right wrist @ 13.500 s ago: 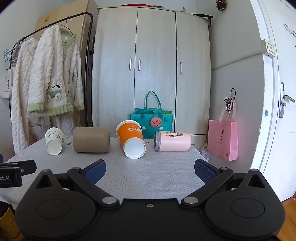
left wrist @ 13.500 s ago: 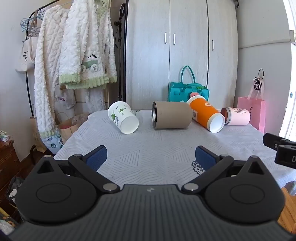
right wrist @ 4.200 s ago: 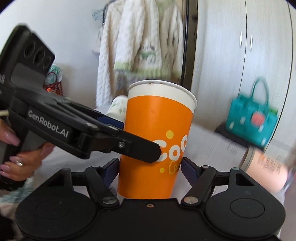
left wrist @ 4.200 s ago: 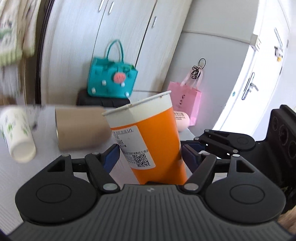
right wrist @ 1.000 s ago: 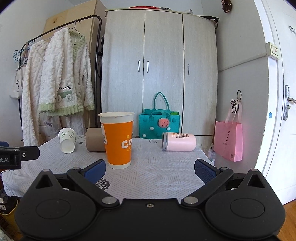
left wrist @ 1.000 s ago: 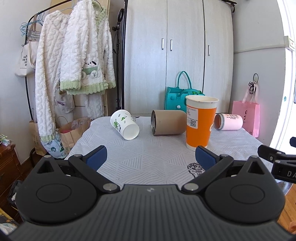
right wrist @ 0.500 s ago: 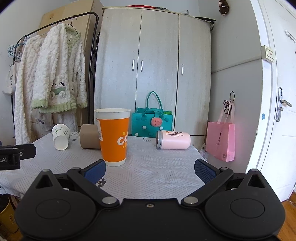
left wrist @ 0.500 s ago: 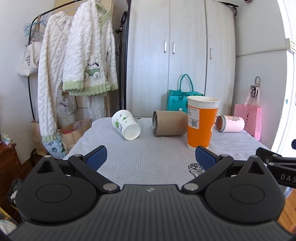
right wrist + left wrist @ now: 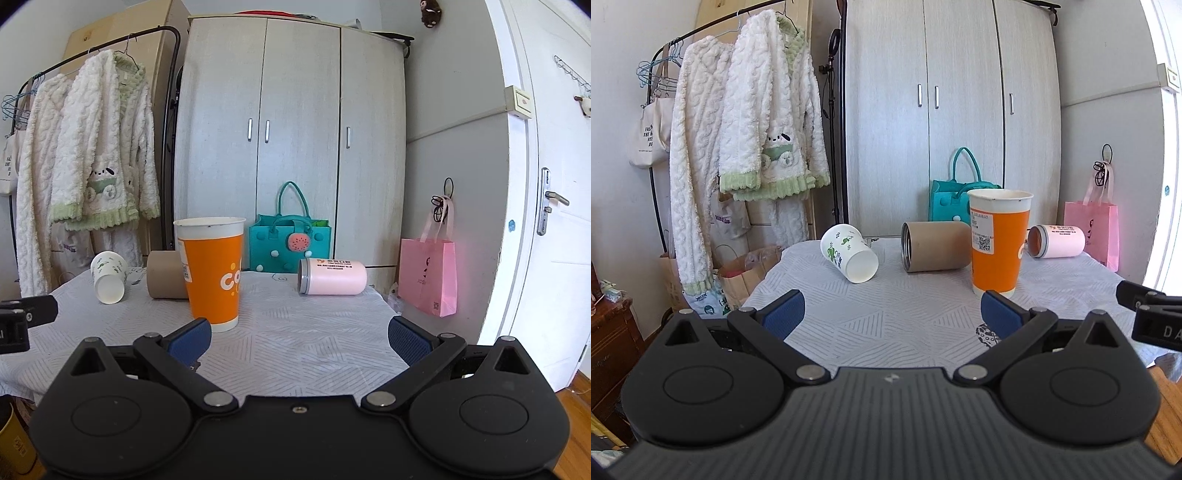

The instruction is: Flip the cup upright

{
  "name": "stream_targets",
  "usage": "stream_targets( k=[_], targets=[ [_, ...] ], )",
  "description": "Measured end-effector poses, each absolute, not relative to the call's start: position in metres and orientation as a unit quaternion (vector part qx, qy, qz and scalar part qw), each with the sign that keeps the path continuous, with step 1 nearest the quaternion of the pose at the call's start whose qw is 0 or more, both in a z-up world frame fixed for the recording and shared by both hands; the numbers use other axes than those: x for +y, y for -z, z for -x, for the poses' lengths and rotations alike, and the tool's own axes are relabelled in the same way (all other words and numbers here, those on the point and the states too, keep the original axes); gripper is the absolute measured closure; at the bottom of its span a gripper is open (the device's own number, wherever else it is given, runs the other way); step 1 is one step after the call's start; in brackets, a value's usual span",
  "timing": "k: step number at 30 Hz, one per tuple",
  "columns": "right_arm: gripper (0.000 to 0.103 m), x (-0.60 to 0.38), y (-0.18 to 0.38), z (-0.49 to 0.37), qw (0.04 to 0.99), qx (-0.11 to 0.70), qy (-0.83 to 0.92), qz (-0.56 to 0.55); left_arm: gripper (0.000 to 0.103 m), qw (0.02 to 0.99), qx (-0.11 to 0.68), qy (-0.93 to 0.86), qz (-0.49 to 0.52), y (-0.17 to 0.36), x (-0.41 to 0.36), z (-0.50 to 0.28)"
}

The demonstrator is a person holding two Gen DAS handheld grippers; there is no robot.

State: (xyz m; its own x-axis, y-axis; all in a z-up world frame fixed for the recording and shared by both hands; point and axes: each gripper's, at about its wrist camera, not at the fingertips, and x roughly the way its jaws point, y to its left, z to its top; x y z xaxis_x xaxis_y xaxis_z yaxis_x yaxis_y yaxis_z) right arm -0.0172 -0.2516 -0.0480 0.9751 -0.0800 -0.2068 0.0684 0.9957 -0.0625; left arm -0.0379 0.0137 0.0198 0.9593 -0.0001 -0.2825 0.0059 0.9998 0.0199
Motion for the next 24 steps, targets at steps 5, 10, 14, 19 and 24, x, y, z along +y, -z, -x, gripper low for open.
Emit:
stream_targets(
  k=[5,10,14,19,24],
  targets=[
    [0.000,-0.2520,0.0487,0.0180,0.993,0.106,0.039,0.028,0.000,0.990,0.142,-0.007,-0.012,-0.0199,0.0157,0.0372],
    [0.000,-0.2524,0.0502,0.0181,0.993,0.107,0.039,0.028,0.000,0.990,0.142,-0.009,-0.018,-0.0193,0.0165,0.0361],
    [0.000,-0.2525,0.0504,0.0180,0.993,0.107,0.039,0.030,0.000,0.989,0.145,-0.008,-0.021,-0.0186,0.0159,0.0344],
    [0.000,-0.2533,0.0520,0.0188,0.993,0.107,0.041,0.029,0.000,0.989,0.146,-0.008,-0.014,-0.0190,0.0185,0.0341],
    [0.000,-0.2528,0.0523,0.0174,0.993,0.110,0.039,0.032,0.000,0.989,0.149,-0.009,-0.010,-0.0190,0.0206,0.0342]
  ],
)
